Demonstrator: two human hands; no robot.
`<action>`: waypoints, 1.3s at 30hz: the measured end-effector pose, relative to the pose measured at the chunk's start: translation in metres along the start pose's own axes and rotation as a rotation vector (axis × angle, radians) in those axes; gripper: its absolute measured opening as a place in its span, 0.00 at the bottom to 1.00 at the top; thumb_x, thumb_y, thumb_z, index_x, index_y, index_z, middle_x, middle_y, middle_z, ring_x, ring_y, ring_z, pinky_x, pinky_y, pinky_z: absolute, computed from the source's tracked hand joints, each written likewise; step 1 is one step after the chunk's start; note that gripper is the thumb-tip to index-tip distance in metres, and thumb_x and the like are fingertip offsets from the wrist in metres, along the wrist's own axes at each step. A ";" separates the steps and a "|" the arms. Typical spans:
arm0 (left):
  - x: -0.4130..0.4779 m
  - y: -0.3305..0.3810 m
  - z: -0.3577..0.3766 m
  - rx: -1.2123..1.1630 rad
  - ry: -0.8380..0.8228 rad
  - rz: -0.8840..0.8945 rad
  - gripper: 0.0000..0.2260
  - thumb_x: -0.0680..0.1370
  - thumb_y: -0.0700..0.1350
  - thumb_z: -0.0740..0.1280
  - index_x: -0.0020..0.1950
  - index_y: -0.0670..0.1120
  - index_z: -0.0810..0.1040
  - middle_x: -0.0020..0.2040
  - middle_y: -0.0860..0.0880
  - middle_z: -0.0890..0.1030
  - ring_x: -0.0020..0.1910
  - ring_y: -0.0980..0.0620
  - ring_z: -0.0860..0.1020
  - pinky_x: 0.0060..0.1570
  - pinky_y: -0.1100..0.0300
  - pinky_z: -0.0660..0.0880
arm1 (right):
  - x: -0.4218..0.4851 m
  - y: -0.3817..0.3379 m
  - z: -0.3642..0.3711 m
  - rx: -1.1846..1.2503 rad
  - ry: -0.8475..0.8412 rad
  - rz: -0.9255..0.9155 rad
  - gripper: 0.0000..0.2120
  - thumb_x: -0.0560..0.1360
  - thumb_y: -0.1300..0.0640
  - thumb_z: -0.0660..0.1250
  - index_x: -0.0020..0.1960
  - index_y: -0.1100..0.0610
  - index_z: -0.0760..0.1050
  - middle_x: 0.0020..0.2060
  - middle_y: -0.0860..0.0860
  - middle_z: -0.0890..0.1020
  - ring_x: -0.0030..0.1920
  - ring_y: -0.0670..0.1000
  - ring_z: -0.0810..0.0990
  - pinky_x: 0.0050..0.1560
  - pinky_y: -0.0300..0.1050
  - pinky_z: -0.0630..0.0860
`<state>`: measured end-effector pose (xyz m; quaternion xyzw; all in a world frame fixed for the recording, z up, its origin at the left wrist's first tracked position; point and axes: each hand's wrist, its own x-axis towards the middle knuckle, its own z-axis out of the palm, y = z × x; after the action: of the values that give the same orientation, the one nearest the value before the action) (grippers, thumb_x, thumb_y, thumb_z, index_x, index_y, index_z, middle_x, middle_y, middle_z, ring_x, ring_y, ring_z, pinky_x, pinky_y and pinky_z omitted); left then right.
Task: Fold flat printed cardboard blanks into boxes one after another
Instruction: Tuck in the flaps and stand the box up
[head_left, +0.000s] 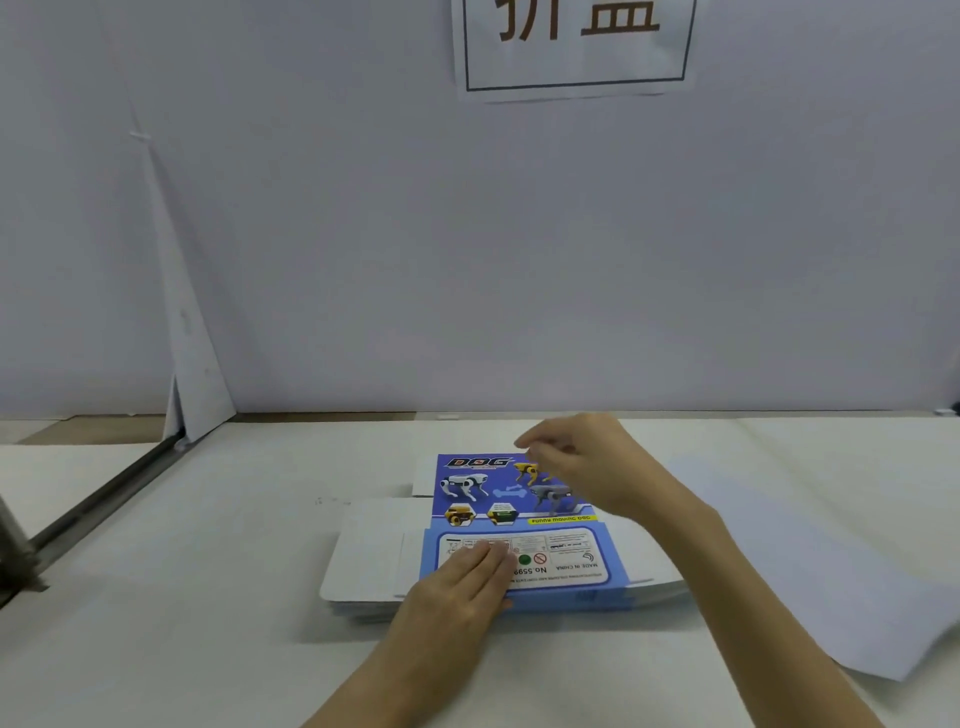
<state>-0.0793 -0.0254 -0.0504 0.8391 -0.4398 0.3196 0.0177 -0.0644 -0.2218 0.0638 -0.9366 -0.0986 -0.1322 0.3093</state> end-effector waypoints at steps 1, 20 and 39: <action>-0.001 0.001 0.001 -0.003 0.011 -0.005 0.23 0.56 0.51 0.83 0.48 0.47 0.86 0.49 0.51 0.85 0.47 0.54 0.84 0.47 0.62 0.79 | 0.001 -0.001 0.000 -0.032 0.024 0.005 0.13 0.80 0.56 0.59 0.58 0.52 0.81 0.51 0.49 0.84 0.46 0.46 0.80 0.42 0.36 0.76; 0.001 0.000 0.000 -0.099 0.255 -0.024 0.20 0.81 0.53 0.57 0.47 0.46 0.86 0.45 0.50 0.86 0.42 0.56 0.84 0.44 0.63 0.79 | -0.010 0.025 0.014 -0.231 -0.435 0.228 0.15 0.81 0.53 0.56 0.60 0.54 0.78 0.61 0.47 0.78 0.51 0.47 0.72 0.35 0.33 0.71; 0.005 -0.010 -0.027 -0.406 -0.015 -0.187 0.13 0.69 0.53 0.75 0.51 0.52 0.85 0.50 0.57 0.85 0.48 0.61 0.81 0.43 0.71 0.74 | -0.013 0.025 0.007 -0.266 -0.488 0.307 0.14 0.79 0.52 0.62 0.64 0.49 0.76 0.64 0.48 0.76 0.54 0.46 0.70 0.38 0.33 0.69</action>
<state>-0.0840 -0.0148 -0.0231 0.8579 -0.4154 0.2151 0.2125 -0.0690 -0.2388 0.0407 -0.9768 -0.0091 0.1329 0.1675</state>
